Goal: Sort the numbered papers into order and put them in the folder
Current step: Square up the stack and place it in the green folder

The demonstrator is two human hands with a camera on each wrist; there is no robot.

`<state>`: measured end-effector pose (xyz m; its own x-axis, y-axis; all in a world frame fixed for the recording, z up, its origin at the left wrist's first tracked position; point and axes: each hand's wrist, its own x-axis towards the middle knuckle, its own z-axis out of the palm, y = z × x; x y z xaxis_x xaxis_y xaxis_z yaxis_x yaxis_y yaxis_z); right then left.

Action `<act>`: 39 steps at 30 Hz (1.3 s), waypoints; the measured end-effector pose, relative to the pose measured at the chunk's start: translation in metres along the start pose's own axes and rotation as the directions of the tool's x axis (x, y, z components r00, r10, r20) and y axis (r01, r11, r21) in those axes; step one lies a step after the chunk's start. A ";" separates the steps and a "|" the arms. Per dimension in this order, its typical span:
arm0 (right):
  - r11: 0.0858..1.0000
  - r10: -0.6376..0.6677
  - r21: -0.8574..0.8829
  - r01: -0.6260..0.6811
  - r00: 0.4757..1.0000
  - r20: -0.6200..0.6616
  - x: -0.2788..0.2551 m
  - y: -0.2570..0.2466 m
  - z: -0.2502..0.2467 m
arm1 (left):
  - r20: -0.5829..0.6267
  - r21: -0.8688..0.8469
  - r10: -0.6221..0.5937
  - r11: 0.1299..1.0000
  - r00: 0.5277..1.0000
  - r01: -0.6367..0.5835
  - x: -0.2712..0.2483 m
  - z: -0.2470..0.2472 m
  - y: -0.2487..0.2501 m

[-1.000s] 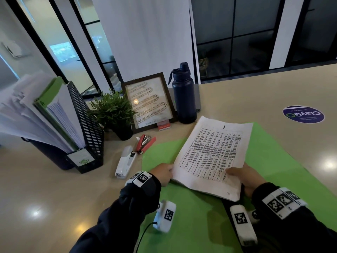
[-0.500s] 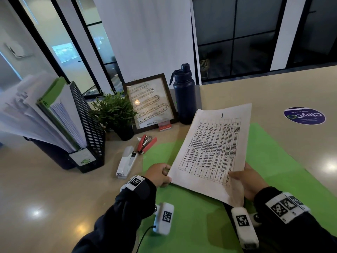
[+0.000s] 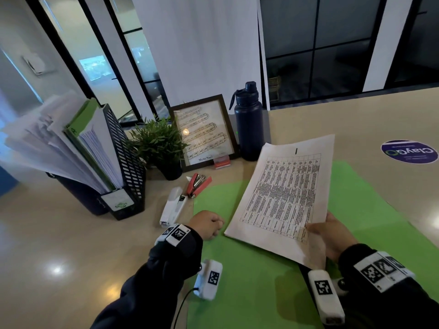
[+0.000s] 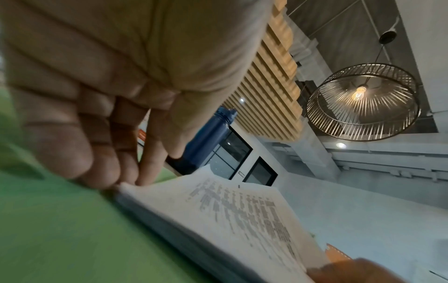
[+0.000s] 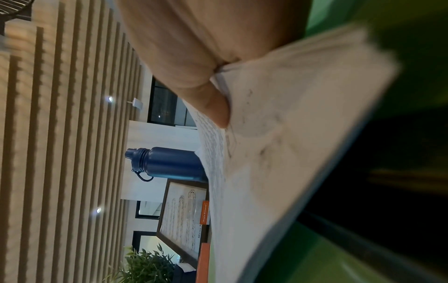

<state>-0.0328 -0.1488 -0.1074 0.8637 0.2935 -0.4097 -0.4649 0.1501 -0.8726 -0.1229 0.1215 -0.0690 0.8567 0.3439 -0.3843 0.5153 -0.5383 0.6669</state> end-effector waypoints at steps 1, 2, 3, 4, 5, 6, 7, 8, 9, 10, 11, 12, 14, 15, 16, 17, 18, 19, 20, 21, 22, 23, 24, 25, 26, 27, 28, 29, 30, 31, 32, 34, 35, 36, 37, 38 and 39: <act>1.000 0.005 0.005 -0.005 1.000 0.007 -0.001 -0.001 0.000 | 0.010 0.025 -0.002 1.000 1.000 0.001 0.001 0.004 0.003; 1.000 0.013 0.012 -0.013 1.000 0.014 -0.003 -0.002 0.001 | 0.014 0.056 -0.002 0.998 1.000 0.001 0.002 0.008 0.005; 1.000 0.021 0.021 -0.022 1.000 0.019 -0.004 -0.002 0.001 | 0.012 0.085 -0.001 0.996 1.000 0.000 0.003 0.012 0.006; 0.999 0.028 0.031 -0.028 0.999 0.024 -0.004 -0.003 0.001 | 0.001 0.105 0.003 0.994 1.000 -0.003 0.005 0.014 0.007; 0.999 0.029 0.039 -0.030 0.999 0.029 -0.004 -0.003 0.001 | -0.005 0.119 0.002 0.993 1.000 -0.001 0.006 0.016 0.008; 0.999 0.024 0.040 -0.025 0.999 0.034 -0.005 -0.004 0.002 | -0.004 0.119 -0.009 0.993 1.000 0.009 0.007 0.016 0.009; 0.999 0.015 0.035 -0.016 0.999 0.036 -0.007 -0.005 0.003 | 0.004 0.104 -0.025 0.994 1.000 0.025 0.005 0.015 0.011; 1.000 0.005 0.027 -0.006 0.999 0.040 -0.008 -0.007 0.004 | 0.009 0.089 -0.032 0.996 0.999 0.031 0.005 0.013 0.011; 1.000 -0.006 0.025 0.005 0.999 0.045 -0.010 -0.007 0.004 | 0.019 0.089 -0.033 0.996 0.999 0.031 0.005 0.011 0.012; 0.999 -0.016 0.037 0.014 0.998 0.056 -0.011 -0.008 0.004 | 0.025 0.105 -0.028 0.994 0.999 0.025 0.006 0.008 0.014; 0.998 -0.026 0.058 0.022 0.998 0.065 -0.012 -0.008 0.003 | 0.020 0.119 -0.019 0.993 1.000 0.016 0.007 0.006 0.015; 0.997 -0.040 0.069 0.035 0.996 0.075 -0.014 -0.009 0.002 | 0.019 0.101 -0.002 0.995 1.000 0.000 0.009 0.004 0.016; 0.996 -0.081 0.037 0.078 0.993 0.088 -0.018 -0.016 0.002 | 0.034 -0.041 0.068 0.997 0.997 -0.067 0.010 0.002 0.022; 0.994 -0.111 -0.002 0.112 0.989 0.099 -0.022 -0.024 0.003 | 0.034 -0.161 0.114 0.981 0.993 -0.107 0.007 0.002 0.027; 0.985 -0.151 -0.063 0.159 0.982 0.114 -0.026 -0.033 0.006 | 0.018 -0.281 0.166 0.947 0.986 -0.154 0.005 0.003 0.033; 0.965 -0.202 -0.144 0.220 0.970 0.132 -0.031 -0.044 0.009 | -0.021 -0.374 0.221 0.903 0.975 -0.212 0.006 0.003 0.038; 0.918 -0.266 -0.260 0.300 0.951 0.158 -0.038 -0.057 0.013 | -0.073 -0.455 0.266 0.849 0.961 -0.269 0.007 0.002 0.043; 0.832 -0.331 -0.403 0.381 0.924 0.190 -0.045 -0.072 0.017 | -0.129 -0.521 0.286 0.795 0.949 -0.310 0.010 0.003 0.046; 0.707 -0.386 -0.544 0.452 0.891 0.239 -0.052 -0.087 0.021 | -0.180 -0.581 0.285 0.742 0.942 -0.335 0.011 0.003 0.050; 0.564 -0.424 -0.653 0.505 0.856 0.295 -0.059 -0.101 0.025 | -0.225 -0.639 0.266 0.686 0.937 -0.348 0.013 0.004 0.053; 0.434 -0.446 -0.719 0.543 0.823 0.353 -0.065 -0.114 0.030 | -0.262 -0.697 0.241 0.622 0.934 -0.357 0.013 0.005 0.058; 0.338 -0.462 -0.747 0.573 0.792 0.398 -0.070 -0.125 0.034 | -0.289 -0.742 0.215 0.565 0.933 -0.360 0.011 0.006 0.063; 0.281 -0.473 -0.750 0.599 0.766 0.435 -0.074 -0.134 0.038 | -0.295 -0.781 0.193 0.515 0.936 -0.353 0.011 0.007 0.066; 0.247 -0.486 -0.741 0.624 0.742 0.462 -0.076 -0.141 0.041 | -0.298 -0.808 0.191 0.470 0.935 -0.354 0.010 0.008 0.067; 0.243 -0.502 -0.727 0.642 0.725 0.472 -0.075 -0.145 0.043 | -0.325 -0.813 0.189 0.445 0.927 -0.375 0.011 0.007 0.066; 0.262 -0.510 -0.716 0.647 0.723 0.466 -0.073 -0.146 0.044 | -0.371 -0.794 0.186 0.444 0.910 -0.415 0.011 0.006 0.065; 0.304 -0.505 -0.709 0.636 0.739 0.445 -0.070 -0.145 0.044 | -0.417 -0.762 0.191 0.459 0.889 -0.456 0.009 0.003 0.066; 0.358 -0.498 -0.705 0.612 0.764 0.411 -0.064 -0.143 0.044 | -0.467 -0.717 0.200 0.485 0.861 -0.501 0.005 0.000 0.068; 0.424 -0.476 -0.699 0.576 0.798 0.370 -0.057 -0.139 0.043 | -0.505 -0.665 0.234 0.508 0.831 -0.547 0.001 -0.004 0.070; 0.486 -0.457 -0.679 0.550 0.823 0.339 -0.052 -0.135 0.043 | -0.540 -0.605 0.273 0.532 0.796 -0.592 -0.004 -0.008 0.074; 0.545 -0.451 -0.640 0.541 0.833 0.320 -0.045 -0.130 0.044 | -0.572 -0.546 0.310 0.547 0.760 -0.635 -0.010 -0.013 0.079; 0.683 -0.480 -0.481 0.549 0.835 0.270 -0.038 -0.122 0.049 | -0.626 -0.448 0.356 0.565 0.694 -0.693 -0.018 -0.020 0.085; 0.741 -0.505 -0.372 0.558 0.829 0.239 -0.038 -0.117 0.054 | -0.649 -0.411 0.370 0.565 0.665 -0.716 -0.022 -0.022 0.087; 0.780 -0.520 -0.284 0.558 0.830 0.203 -0.039 -0.112 0.058 | -0.676 -0.377 0.371 0.568 0.637 -0.732 -0.024 -0.023 0.087; 0.803 -0.528 -0.221 0.553 0.833 0.167 -0.040 -0.106 0.062 | -0.694 -0.361 0.364 0.571 0.621 -0.738 -0.024 -0.023 0.086; 0.810 -0.533 -0.192 0.553 0.833 0.150 -0.041 -0.099 0.065 | -0.705 -0.357 0.352 0.574 0.616 -0.737 -0.024 -0.020 0.082; 0.808 -0.542 -0.183 0.561 0.828 0.143 -0.041 -0.090 0.066 | -0.710 -0.363 0.337 0.578 0.618 -0.731 -0.025 -0.017 0.077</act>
<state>-0.0397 -0.1117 0.0055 0.9395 0.2963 0.1722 0.1444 0.1134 -0.9830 -0.1052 0.0843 0.0027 0.6873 0.5778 0.4402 -0.3369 -0.2833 0.8979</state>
